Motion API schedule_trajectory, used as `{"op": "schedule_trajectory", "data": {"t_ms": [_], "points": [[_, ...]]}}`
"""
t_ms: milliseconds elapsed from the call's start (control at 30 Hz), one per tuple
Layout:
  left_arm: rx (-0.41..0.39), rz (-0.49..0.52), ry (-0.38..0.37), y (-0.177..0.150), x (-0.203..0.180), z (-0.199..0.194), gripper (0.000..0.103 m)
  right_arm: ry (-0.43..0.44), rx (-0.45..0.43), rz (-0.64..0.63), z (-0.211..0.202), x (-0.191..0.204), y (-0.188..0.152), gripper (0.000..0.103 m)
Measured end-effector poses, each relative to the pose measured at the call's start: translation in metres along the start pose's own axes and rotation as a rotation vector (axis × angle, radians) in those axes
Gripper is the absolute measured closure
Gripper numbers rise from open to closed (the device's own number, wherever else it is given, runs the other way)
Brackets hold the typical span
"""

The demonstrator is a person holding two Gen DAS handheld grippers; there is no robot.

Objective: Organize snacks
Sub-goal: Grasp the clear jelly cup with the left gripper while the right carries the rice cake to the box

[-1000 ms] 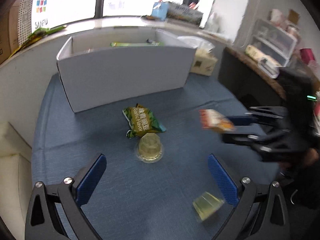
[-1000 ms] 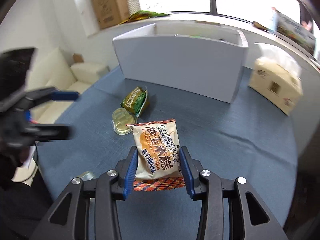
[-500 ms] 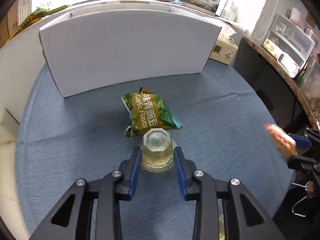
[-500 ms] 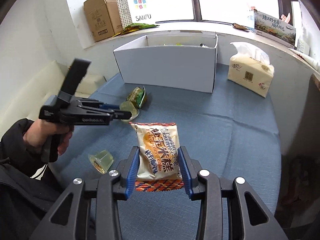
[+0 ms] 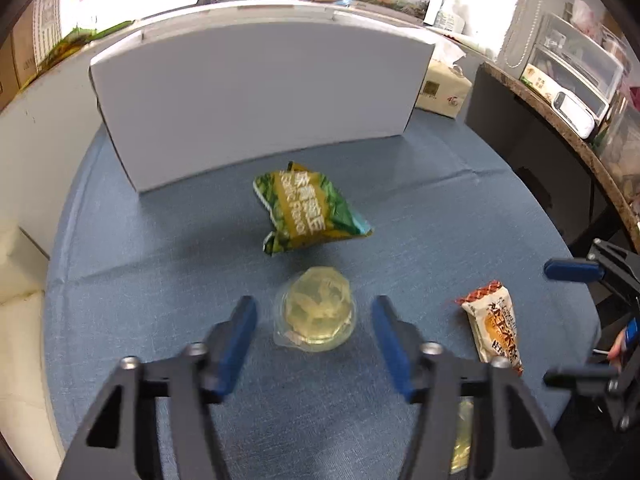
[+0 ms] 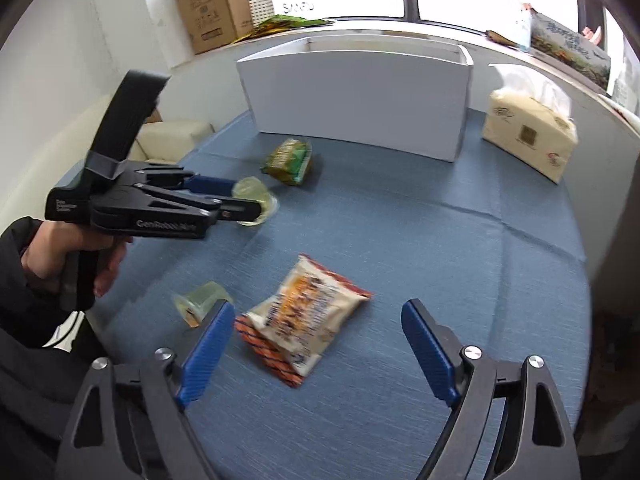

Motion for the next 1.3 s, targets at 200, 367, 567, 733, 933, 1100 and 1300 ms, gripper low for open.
{"op": "schedule_trajectory", "data": {"t_ms": [200,367,567,733,933,1100,1300], "points": [[0.011,0.013,-0.004,0.002,-0.003,0.013,0.037,-0.032,0.062,0.008,0.023,0.004,0.000,0.015],[0.012,0.038,-0.007,0.003,-0.005,0.018,0.057,-0.035,0.105,-0.020,0.039,0.010,0.001,0.055],[-0.045,0.031,-0.028,0.006,-0.001,-0.004,0.057,-0.034,0.055,0.016,0.025,0.002,0.007,0.057],[-0.144,-0.010,-0.076,0.036,0.002,-0.044,0.057,-0.032,-0.051,0.047,-0.011,-0.013,0.034,0.057],[-0.293,-0.006,-0.094,0.114,0.010,-0.094,0.057,-0.048,-0.222,0.045,-0.058,-0.041,0.117,0.057],[-0.355,0.001,-0.060,0.186,0.024,-0.105,0.057,-0.095,-0.286,0.031,-0.058,-0.073,0.199,0.057],[-0.329,-0.015,-0.035,0.244,0.037,-0.077,0.051,-0.135,-0.263,0.071,-0.020,-0.109,0.265,0.051]]}}
Point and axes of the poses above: each gripper's, at about its wrist camera, not at the fingertips, and z roughly the way its jaws point, x to its left, y to its top, the point moved 10 cm from there along z, roughly the way its jaws point, and after that the axes turned 7 degrees about -z, right-handed, at the moved point
